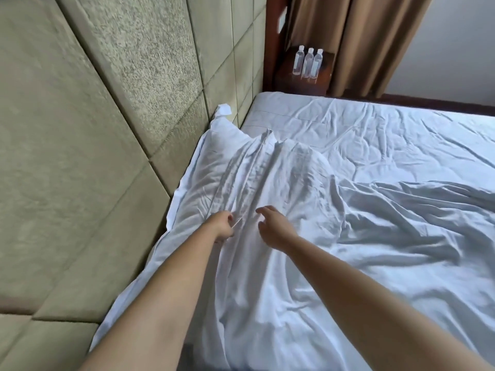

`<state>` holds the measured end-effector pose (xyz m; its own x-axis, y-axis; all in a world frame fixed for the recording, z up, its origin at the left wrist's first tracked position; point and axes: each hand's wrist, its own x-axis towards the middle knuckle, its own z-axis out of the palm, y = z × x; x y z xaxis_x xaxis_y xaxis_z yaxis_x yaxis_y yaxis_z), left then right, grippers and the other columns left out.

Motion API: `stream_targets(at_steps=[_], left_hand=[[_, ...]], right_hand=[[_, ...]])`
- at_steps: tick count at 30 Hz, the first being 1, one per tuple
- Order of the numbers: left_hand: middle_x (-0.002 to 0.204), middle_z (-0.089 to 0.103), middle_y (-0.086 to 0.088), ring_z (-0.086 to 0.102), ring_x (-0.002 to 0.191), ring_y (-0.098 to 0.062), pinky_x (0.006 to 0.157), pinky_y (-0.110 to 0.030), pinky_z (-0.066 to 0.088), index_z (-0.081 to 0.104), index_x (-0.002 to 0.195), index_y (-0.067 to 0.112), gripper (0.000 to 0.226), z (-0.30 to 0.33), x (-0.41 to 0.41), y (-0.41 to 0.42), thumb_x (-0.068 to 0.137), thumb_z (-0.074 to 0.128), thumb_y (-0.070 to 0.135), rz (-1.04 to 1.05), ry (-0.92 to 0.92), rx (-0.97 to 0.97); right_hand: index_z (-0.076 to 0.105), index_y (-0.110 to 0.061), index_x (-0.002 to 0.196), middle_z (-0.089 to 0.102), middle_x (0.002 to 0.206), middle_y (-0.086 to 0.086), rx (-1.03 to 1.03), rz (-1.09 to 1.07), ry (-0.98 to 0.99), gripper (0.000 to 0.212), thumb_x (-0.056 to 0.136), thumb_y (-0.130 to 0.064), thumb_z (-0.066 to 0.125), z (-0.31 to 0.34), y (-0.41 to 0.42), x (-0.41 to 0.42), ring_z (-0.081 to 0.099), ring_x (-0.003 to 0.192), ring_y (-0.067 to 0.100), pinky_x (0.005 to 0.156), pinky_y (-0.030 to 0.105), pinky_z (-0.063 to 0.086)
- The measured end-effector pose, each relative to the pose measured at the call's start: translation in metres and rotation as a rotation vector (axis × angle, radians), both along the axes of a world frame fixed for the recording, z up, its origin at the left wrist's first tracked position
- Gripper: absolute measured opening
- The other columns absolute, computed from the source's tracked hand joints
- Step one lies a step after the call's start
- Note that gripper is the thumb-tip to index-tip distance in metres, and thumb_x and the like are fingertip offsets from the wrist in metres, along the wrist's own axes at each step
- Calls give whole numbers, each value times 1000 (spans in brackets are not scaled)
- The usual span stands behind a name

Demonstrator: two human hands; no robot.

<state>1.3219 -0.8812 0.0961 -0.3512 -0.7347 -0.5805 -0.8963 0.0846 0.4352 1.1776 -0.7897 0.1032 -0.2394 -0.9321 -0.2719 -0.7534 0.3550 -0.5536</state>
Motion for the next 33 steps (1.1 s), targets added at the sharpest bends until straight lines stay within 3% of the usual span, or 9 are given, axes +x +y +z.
stream_targets(at_steps=[5, 10, 13, 19, 22, 24, 27, 30, 33], left_hand=[[110, 64, -10, 61, 98, -28, 78, -31, 49, 60, 100, 14, 16, -12, -35, -42, 89, 51, 20, -78, 6, -172], [127, 59, -11, 57, 115, -29, 90, -32, 46, 55, 123, 16, 34, -13, -70, -91, 91, 47, 14, -20, 72, -292], [125, 60, -13, 57, 113, -31, 91, -32, 48, 57, 123, 14, 34, -15, -89, -123, 91, 47, 12, 14, 136, -270], [117, 64, -11, 58, 109, -28, 90, -30, 46, 63, 106, 12, 20, -24, -121, -174, 88, 58, 20, 6, 144, -201], [89, 64, -6, 60, 85, -23, 71, -27, 45, 65, 91, 13, 9, -27, -133, -189, 84, 60, 15, 34, 209, -41], [65, 50, -5, 46, 56, -19, 52, -23, 35, 58, 68, 14, 15, -20, -137, -199, 81, 55, 7, 221, 346, 237], [56, 47, -3, 42, 48, -17, 47, -20, 38, 54, 64, 12, 24, -15, -133, -215, 82, 39, 8, 445, 473, 496], [55, 62, -3, 59, 57, -28, 57, -30, 50, 62, 69, 8, 26, -22, -135, -227, 83, 40, 10, 494, 488, 161], [98, 70, -8, 62, 97, -30, 85, -34, 50, 69, 92, 10, 22, -32, -141, -239, 87, 48, 11, 258, 268, -389]], right_hand=[[40, -21, 142, 30, 153, -9, 30, -4, 28, 51, 93, -9, 34, -2, -43, -12, 42, 132, 21, 104, 33, 38], [30, -22, 148, 22, 156, -8, 62, -107, 32, 53, 96, -12, 31, -5, -82, -36, 43, 132, 25, 99, 34, 39], [25, -18, 148, 20, 156, -5, 48, -130, 69, 54, 95, -11, 32, -7, -106, -48, 47, 125, 30, 95, 37, 41], [46, -10, 131, 50, 135, 14, 93, -237, -24, 37, 97, -17, 33, -18, -160, -72, 49, 122, 33, 95, 37, 41], [57, -6, 110, 61, 115, 19, 67, -335, -142, 31, 99, -23, 34, -26, -190, -82, 57, 110, 35, 86, 34, 44], [61, -3, 105, 64, 110, 22, 71, -382, -220, 35, 100, -27, 36, -29, -209, -87, 58, 106, 35, 79, 32, 42], [60, -5, 98, 66, 102, 19, 56, -498, -357, 38, 97, -38, 42, -34, -232, -93, 61, 100, 33, 71, 29, 40], [58, -10, 103, 66, 98, 12, 42, -587, -443, 55, 86, -61, 45, -41, -249, -97, 62, 96, 28, 77, 31, 44], [61, -13, 109, 68, 101, 10, 35, -599, -460, 51, 80, -55, 55, -41, -259, -101, 65, 100, 28, 78, 27, 45]])
